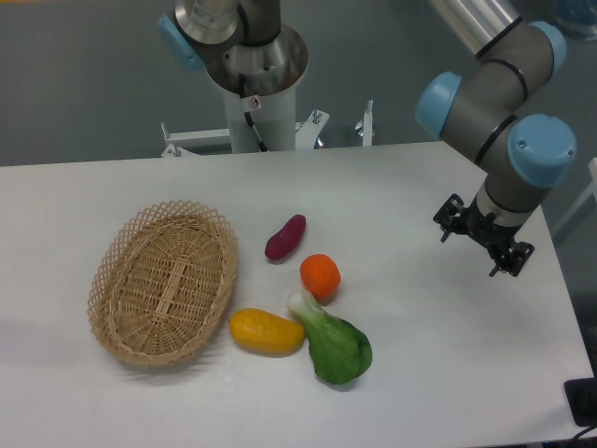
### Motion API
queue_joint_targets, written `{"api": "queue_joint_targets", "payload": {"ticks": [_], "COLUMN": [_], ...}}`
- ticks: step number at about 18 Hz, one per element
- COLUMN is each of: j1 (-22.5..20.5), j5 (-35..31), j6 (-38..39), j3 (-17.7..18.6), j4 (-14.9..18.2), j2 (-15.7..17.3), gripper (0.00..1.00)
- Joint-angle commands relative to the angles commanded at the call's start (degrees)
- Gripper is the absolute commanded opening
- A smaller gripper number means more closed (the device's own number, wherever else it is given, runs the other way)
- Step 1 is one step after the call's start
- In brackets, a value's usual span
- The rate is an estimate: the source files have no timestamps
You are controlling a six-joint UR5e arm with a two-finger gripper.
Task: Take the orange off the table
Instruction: 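Move the open gripper toward the orange and lower above it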
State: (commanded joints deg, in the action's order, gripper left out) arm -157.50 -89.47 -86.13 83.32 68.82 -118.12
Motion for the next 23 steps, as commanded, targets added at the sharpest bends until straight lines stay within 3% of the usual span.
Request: {"api": "queue_joint_targets", "payload": {"ticks": [12,18,23], "j1": [1.84,4.65,7.99], "j5": [-0.09,-0.09,0.62], "j6": [4.66,12.56,22.49], "j3": [0.09,0.35,2.90], "j4": [0.26,0.44,0.44], "j2": [0.18,0.09,0.79], "gripper": [1.00,1.00,1.00]}}
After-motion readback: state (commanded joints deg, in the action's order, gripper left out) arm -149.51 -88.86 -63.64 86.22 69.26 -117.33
